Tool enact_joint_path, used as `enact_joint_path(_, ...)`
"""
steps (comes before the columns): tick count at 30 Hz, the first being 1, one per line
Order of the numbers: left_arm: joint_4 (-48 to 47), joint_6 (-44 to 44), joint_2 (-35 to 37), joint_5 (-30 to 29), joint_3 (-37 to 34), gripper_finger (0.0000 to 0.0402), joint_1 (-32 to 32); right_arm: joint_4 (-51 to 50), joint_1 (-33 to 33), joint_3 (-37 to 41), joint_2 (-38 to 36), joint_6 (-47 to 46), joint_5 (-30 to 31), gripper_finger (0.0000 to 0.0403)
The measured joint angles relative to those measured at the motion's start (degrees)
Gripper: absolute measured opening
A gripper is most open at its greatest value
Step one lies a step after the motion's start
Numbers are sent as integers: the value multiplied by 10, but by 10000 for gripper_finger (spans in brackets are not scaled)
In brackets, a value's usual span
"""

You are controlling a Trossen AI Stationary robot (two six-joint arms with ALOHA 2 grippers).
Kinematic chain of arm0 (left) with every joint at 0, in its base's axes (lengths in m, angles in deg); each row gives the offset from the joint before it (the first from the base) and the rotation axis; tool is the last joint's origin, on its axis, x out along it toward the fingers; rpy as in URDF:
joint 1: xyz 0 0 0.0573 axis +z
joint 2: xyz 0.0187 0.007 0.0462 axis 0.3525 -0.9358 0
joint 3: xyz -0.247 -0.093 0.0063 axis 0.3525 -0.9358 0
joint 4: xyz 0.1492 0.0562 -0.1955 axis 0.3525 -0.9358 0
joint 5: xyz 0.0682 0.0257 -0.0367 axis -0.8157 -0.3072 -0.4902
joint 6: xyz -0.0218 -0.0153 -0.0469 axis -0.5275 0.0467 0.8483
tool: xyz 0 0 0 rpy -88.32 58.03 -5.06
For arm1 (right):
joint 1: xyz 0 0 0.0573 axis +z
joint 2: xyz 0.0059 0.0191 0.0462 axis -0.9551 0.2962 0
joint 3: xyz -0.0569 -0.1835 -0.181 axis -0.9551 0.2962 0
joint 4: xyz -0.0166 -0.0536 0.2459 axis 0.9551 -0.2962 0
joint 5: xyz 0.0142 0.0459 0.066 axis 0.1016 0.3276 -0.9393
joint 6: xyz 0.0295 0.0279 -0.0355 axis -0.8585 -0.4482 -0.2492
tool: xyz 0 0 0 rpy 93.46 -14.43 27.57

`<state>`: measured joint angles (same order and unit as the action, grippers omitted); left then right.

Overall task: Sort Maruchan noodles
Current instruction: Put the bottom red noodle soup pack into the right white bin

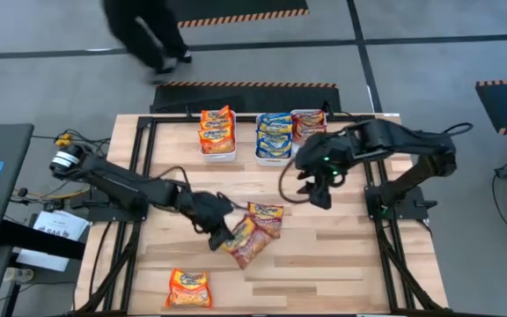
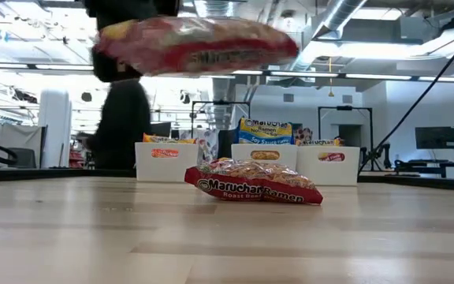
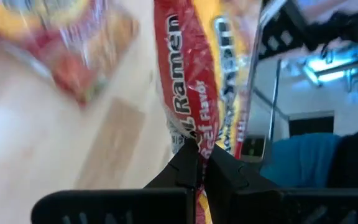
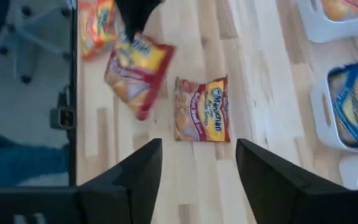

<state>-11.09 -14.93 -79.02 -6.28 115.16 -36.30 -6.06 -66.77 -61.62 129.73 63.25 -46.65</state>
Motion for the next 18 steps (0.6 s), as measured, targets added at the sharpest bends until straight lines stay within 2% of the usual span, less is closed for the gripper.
enact_joint_path(6,-34,-38,46,-13,0,0,43,32,-33,0,36,31,-19,231)
enact_joint_path(13,-46,-73,80,-22,0,0,68,78,-78,1,71,82,-122,224)
enact_joint_path(18,-49,-79,93,-39,0,0,71,89,-114,2,93,113,-160,223)
